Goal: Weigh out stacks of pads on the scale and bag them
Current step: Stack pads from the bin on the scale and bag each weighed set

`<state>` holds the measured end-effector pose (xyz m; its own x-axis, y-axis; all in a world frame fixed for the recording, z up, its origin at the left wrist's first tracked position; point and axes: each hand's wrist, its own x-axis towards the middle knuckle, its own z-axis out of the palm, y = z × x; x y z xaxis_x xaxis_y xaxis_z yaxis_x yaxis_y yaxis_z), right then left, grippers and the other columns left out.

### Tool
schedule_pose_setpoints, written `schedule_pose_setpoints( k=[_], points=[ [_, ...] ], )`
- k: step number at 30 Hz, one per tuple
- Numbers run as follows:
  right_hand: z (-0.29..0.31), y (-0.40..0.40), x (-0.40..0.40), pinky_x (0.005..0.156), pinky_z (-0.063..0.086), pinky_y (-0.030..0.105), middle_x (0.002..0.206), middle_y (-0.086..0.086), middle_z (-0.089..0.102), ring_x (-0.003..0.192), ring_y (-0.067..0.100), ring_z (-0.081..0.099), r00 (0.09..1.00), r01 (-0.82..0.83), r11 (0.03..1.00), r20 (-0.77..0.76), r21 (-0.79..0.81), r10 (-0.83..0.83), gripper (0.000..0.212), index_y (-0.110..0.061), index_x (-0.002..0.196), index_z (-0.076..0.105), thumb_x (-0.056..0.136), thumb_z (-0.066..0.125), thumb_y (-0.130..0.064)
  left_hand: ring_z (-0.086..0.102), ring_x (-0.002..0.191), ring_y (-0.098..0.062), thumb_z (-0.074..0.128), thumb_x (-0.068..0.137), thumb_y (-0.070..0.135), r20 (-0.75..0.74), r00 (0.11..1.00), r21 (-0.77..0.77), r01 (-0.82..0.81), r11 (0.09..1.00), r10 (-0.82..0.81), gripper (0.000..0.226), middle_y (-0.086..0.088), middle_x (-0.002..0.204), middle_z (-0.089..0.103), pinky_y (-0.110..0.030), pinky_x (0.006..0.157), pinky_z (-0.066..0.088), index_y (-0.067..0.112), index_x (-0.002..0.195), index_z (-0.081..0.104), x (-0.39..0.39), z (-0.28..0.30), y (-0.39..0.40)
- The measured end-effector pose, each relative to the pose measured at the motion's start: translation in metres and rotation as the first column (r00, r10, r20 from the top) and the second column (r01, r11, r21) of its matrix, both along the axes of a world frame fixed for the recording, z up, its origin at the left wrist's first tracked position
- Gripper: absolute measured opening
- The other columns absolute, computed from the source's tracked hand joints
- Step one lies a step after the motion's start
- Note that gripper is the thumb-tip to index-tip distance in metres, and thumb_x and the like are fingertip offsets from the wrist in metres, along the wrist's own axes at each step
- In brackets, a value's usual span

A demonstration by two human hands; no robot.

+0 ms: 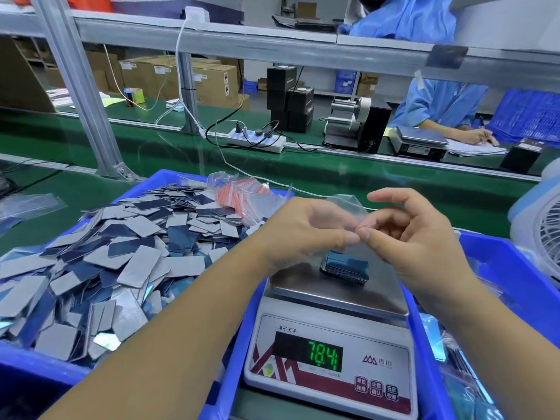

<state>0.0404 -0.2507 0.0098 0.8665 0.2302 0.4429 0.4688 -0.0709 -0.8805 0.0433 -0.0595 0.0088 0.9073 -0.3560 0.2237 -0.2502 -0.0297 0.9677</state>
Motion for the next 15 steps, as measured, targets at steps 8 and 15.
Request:
schedule_pose_setpoints(
  k=[8, 15],
  points=[
    [-0.004, -0.005, 0.007, 0.063, 0.045, 0.021, 0.079, -0.02, 0.067, 0.065, -0.004, 0.055, 0.981, 0.154, 0.838, -0.022, -0.523, -0.194, 0.011, -0.034, 0.092, 0.067, 0.084, 0.07, -0.041, 0.055, 0.067, -0.004, 0.07, 0.092, 0.017, 0.058, 0.987, 0.199, -0.158, 0.967, 0.149, 0.009, 0.01, 0.072, 0.066, -0.019, 0.067, 0.044, 0.02, 0.085, 0.075, 0.004, 0.003, 0.015],
    [-0.002, -0.003, 0.011, 0.059, 0.042, 0.023, 0.069, -0.014, 0.066, 0.055, -0.003, 0.052, 0.952, -0.022, 0.666, -0.218, -0.745, -0.213, 0.029, -0.03, 0.078, 0.07, 0.076, 0.07, -0.06, 0.031, 0.052, -0.012, 0.061, 0.098, 0.017, -0.029, 0.985, 0.219, -0.159, 0.963, 0.17, 0.033, 0.004, 0.057, 0.038, -0.018, 0.048, 0.03, 0.004, 0.068, 0.059, 0.003, 0.004, 0.028]
  ],
)
